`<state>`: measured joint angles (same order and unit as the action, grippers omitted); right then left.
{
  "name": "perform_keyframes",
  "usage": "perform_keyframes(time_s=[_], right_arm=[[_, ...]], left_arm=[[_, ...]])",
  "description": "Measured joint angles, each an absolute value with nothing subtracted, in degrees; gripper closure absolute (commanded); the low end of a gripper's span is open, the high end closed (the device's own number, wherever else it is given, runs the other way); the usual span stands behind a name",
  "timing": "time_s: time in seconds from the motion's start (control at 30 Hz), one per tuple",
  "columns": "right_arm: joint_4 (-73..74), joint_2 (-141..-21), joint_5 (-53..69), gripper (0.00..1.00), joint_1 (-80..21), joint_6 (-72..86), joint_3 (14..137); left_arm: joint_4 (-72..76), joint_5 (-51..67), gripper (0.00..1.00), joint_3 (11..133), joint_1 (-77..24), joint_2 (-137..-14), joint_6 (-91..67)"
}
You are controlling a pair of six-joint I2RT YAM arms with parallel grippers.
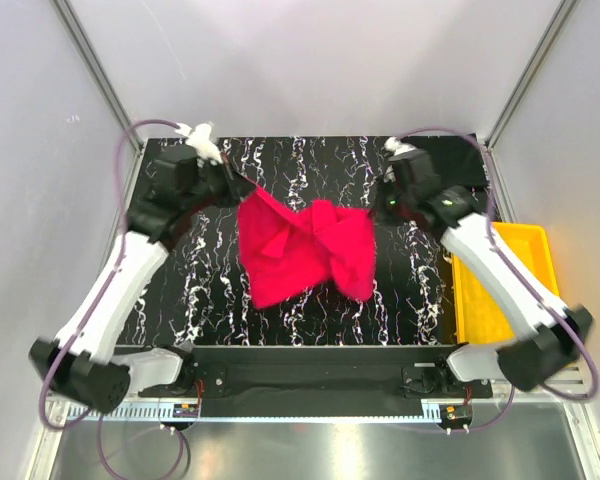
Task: Fold and stack the t-shirts
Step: Flatten the tshirt out
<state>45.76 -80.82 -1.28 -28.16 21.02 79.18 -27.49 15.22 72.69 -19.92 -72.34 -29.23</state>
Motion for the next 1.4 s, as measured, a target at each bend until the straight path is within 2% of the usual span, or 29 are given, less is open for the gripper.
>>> perform_keyframes(time_s=[0.33, 0.53, 0.67, 0.87, 1.03, 1.4], right_arm=[[46.26, -55.61, -8.75, 1.0, -28.18, 19.09, 82.61], [45.74, -45.93, -7.66, 1.0, -28.51, 21.69, 76.12], [47.27, -47.83, -7.38, 1.0, -28.51, 22.52, 75.09], [47.92, -55.64, -3.03, 1.0, -28.49, 20.67, 82.06], [48.25, -57.63, 8.32, 1.0, -28.49, 19.46, 85.03], [49.19, -51.44, 30.15, 1.0, -28.51, 26.26, 86.61]], left_arm=[[-34.02, 1.13, 1.0, 85.6, -19.77, -55.27, -22.24], [-35.22, -1.06, 1.0, 91.0, -19.81, -51.55, -20.67], [-37.26, -1.61, 1.0, 92.77, -19.88, -51.31, -19.46], [-38.96, -2.0, 1.0, 99.68, -20.21, -55.94, -19.07], [-39.03, -1.8, 1.0, 105.38, -20.99, -56.58, -18.63], [-39.66, -2.72, 1.0, 113.89, -21.37, -45.98, -14.9]])
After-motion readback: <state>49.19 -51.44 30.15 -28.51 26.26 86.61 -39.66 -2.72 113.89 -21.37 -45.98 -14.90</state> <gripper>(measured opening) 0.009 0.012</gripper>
